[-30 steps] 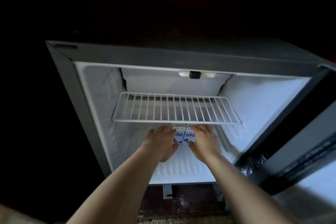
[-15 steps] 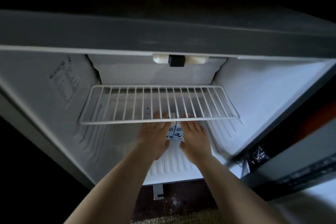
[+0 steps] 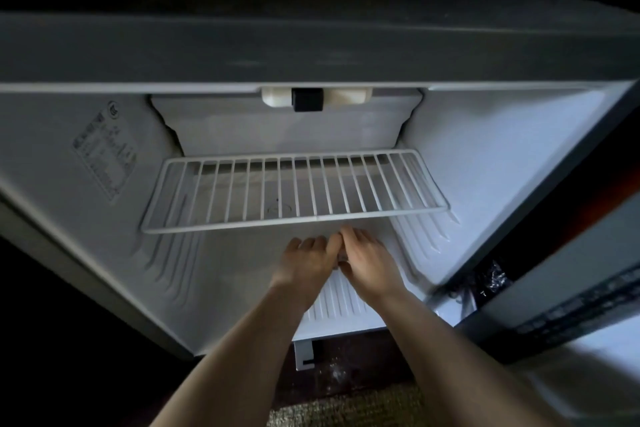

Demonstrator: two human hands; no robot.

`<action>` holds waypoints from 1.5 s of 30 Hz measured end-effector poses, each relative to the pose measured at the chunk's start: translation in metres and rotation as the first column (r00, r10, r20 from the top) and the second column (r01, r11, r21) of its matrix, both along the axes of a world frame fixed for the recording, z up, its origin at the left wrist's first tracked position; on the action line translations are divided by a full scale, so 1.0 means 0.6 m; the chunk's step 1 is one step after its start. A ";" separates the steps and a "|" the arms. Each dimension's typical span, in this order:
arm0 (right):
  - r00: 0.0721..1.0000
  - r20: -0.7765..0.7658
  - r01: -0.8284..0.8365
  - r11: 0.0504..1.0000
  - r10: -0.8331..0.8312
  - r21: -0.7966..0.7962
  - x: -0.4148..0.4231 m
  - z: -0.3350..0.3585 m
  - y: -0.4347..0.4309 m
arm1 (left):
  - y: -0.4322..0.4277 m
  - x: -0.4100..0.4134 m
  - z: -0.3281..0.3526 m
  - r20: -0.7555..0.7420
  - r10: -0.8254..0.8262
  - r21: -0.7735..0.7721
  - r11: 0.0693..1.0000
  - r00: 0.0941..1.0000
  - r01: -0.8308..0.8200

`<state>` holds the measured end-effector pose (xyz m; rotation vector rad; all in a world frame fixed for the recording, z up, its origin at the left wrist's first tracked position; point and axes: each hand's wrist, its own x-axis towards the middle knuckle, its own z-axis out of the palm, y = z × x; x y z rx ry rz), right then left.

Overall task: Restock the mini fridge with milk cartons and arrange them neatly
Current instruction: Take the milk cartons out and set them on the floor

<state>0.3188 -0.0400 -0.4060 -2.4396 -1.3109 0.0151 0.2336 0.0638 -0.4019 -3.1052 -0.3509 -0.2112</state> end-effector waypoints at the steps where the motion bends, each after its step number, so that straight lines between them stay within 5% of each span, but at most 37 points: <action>1: 1.000 -0.005 0.001 1.000 -0.001 0.000 -0.001 0.004 -0.001 | -0.001 0.000 0.003 -0.003 -0.001 0.013 1.000 1.000 0.001; 11: 0.998 0.054 0.002 0.979 0.009 -0.203 -0.011 0.033 -0.020 | -0.011 -0.019 0.027 -0.244 0.079 0.167 0.985 0.966 -0.039; 21: 0.991 0.087 -0.063 0.925 0.102 -0.376 -0.046 0.100 -0.031 | -0.018 -0.062 0.096 -0.269 0.203 0.085 0.979 0.941 -0.187; 29: 0.962 0.102 -0.180 0.866 0.255 -0.467 -0.090 0.178 -0.043 | -0.049 -0.112 0.186 -0.351 0.159 0.064 0.987 0.923 -0.146; 45: 0.945 0.178 -0.197 0.912 0.275 -0.359 -0.200 0.430 -0.225 | -0.175 -0.233 0.382 -0.074 -0.061 -0.028 0.998 0.995 0.059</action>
